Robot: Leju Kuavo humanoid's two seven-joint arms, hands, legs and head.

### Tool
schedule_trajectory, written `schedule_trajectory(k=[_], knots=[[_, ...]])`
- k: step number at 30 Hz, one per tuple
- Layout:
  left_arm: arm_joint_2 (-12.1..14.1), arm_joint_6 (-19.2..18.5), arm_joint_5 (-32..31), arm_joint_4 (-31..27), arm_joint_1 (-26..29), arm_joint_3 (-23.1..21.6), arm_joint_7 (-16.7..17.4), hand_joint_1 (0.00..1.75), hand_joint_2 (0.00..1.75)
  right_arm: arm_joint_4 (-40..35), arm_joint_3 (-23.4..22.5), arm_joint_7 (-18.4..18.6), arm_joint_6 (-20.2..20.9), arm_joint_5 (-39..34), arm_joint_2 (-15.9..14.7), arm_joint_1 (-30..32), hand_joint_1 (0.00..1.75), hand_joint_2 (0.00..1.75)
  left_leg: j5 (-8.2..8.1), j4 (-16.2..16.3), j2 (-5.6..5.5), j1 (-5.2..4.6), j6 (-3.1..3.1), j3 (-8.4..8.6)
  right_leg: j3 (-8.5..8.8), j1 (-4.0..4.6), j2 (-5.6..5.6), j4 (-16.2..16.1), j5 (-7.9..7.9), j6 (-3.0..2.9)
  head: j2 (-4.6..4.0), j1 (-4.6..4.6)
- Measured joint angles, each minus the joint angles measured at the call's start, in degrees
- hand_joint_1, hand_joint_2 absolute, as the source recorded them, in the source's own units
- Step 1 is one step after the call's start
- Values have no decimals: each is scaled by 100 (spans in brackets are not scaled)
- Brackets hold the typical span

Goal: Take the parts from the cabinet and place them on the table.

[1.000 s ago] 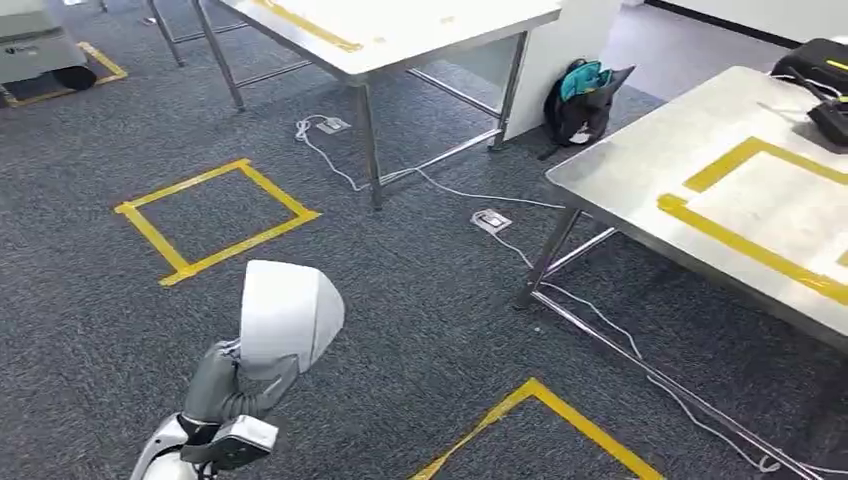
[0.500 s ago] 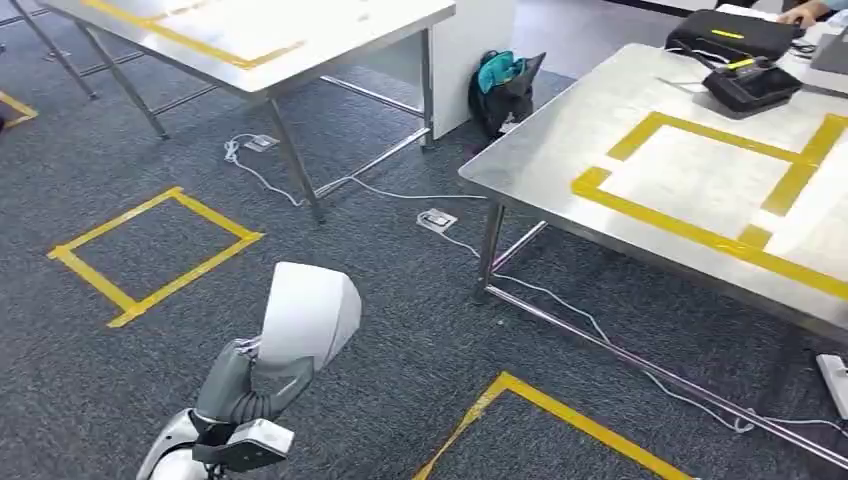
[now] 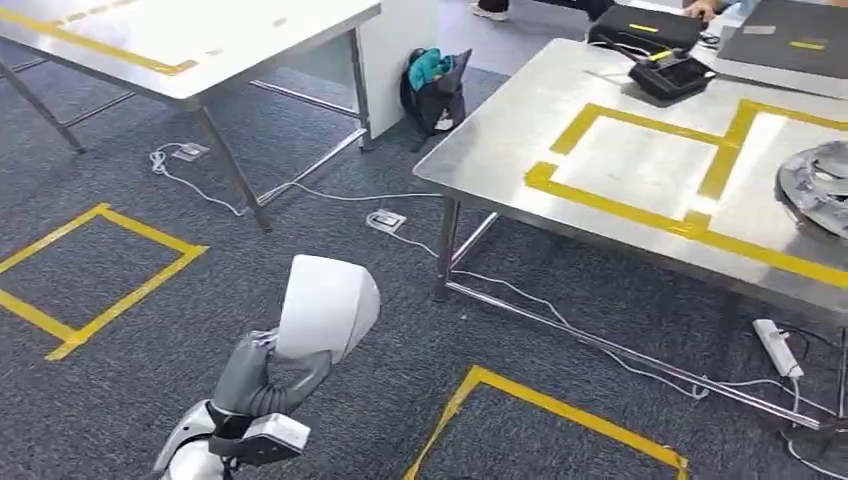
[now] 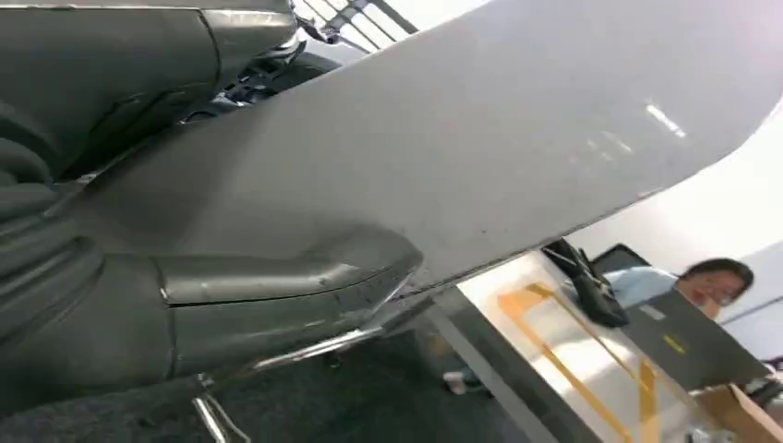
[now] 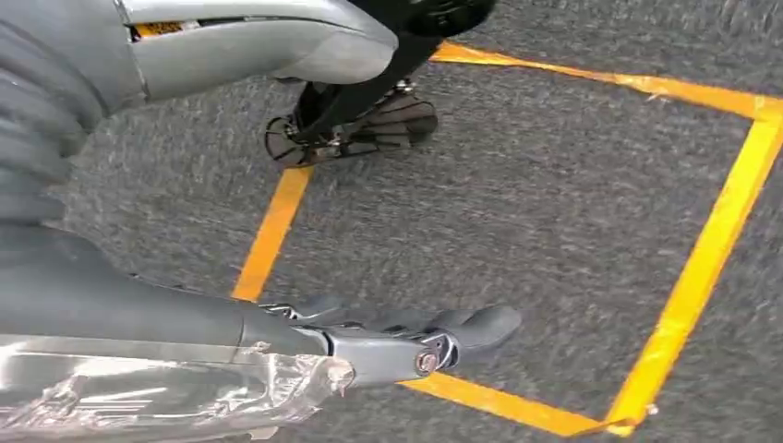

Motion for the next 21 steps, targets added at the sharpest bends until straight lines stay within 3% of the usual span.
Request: schedule_trajectory(k=[2, 3, 4, 5, 8, 9, 10, 11, 13, 14, 15, 16, 17, 18, 19, 20, 21], knots=[[-4, 0, 0, 0, -2, -2, 0, 175, 175, 0, -15, 0, 0, 2, -17, 8, 0, 175, -53, 4, 117, 13, -39, 74, 467, -16, -99, -928, 524, 3, 0, 2], [-7, 0, 0, 0, -3, -2, 0, 175, 175, 0, -20, 0, 0, 2, -31, 4, 0, 175, -86, 5, 175, 17, -75, 125, 758, -16, -291, -1470, 764, 12, 0, 4], [-7, 0, 0, 0, -5, -2, 0, 175, 175, 2, -20, 0, 2, 2, -28, -11, 0, 175, -118, 10, 213, -33, -118, 151, 856, 38, -466, -1654, 724, 17, 0, 15], [-7, 0, 0, 0, -9, -2, 0, 175, 175, 2, -20, -2, 4, 4, -28, -18, 0, 175, -132, 27, 253, -45, -144, 161, 889, 12, -354, -1675, 768, -53, 0, 0], [-22, 0, 0, -2, -20, -4, 0, 175, 175, 2, -26, 0, 2, 7, -39, -10, 0, 175, -131, -14, 397, -27, -218, 207, 829, 36, -178, -1652, 761, -159, 0, 13], [-26, 0, 0, -2, -30, -7, 0, 175, 175, 0, -26, 0, 0, 7, -42, -6, 0, 175, -189, 4, 303, 1, -277, 212, 858, -4, -120, -1681, 784, -212, 0, 4], [-28, 2, -2, -2, -38, -7, 0, 175, 175, 0, -28, -2, 2, 7, -42, -9, 0, 175, -316, 170, 66, 7, -285, 149, 859, -10, -67, -1681, 786, -241, 0, -11], [-28, 0, 0, 0, -36, -7, 0, 175, 175, 0, -28, -2, 2, 7, -42, -23, 0, 175, -533, 559, -86, 5, -289, -41, 851, -12, -6, -1681, 790, -276, 0, -22], [-15, 2, 0, 0, -16, -4, 0, 175, 175, 2, -24, -2, 4, 7, -42, -26, 0, 175, -936, 1583, -188, 0, -294, -572, 839, -5, 149, -1681, 785, -306, 2, -41], [-13, 2, 0, 4, -14, -4, 0, 175, 175, 0, -26, -2, 2, 7, -42, -19, 0, 175, -963, 1836, -200, -7, -284, -736, 839, 1, 220, -1681, 786, -307, 0, -46], [-9, 0, 0, 4, -14, -4, 0, 175, 175, 0, -26, 0, 2, 7, -44, -16, 0, 175, -847, 1813, -204, -9, -266, -761, 843, 5, 294, -1681, 788, -309, 0, -41], [-9, 2, 0, 4, -15, -4, 0, 175, 175, 0, -28, 0, 2, 7, -44, -13, 0, 175, -601, 1551, -215, -9, -241, -672, 848, 9, 382, -1680, 789, -309, 0, -44], [-9, 2, 0, 4, -15, -4, 0, 175, 175, 0, -28, 0, 2, 7, -44, -14, 0, 175, -318, 1112, -244, -10, -210, -483, 855, 10, 465, -1680, 792, -304, 0, -42], [-9, 2, 0, 4, -18, -4, 0, 175, 175, 2, -28, 0, 2, 7, -44, -15, 0, 175, -42, 575, -352, -11, -174, -237, 864, 10, 547, -1680, 795, -298, 0, -44], [-7, 2, 0, 4, -23, -4, 0, 175, 175, 2, -28, 0, 4, 7, -41, -15, 0, 175, 55, 188, -633, -6, -132, -73, 852, -10, 600, -1679, 801, -278, 0, -41], [-9, 2, 0, 4, -22, -4, 0, 175, 175, 2, -28, 0, 4, 9, -42, -26, 0, 175, -3, 52, -702, 14, -112, -13, 813, 22, 663, -1650, 794, -246, 0, -33], [-7, 2, -2, 9, -23, -4, 0, 175, 175, 2, -28, -2, 2, 11, -44, -24, 0, 175, -8, 30, -646, 2, -149, -18, 771, -10, 707, -1666, 819, -205, 0, -39]])
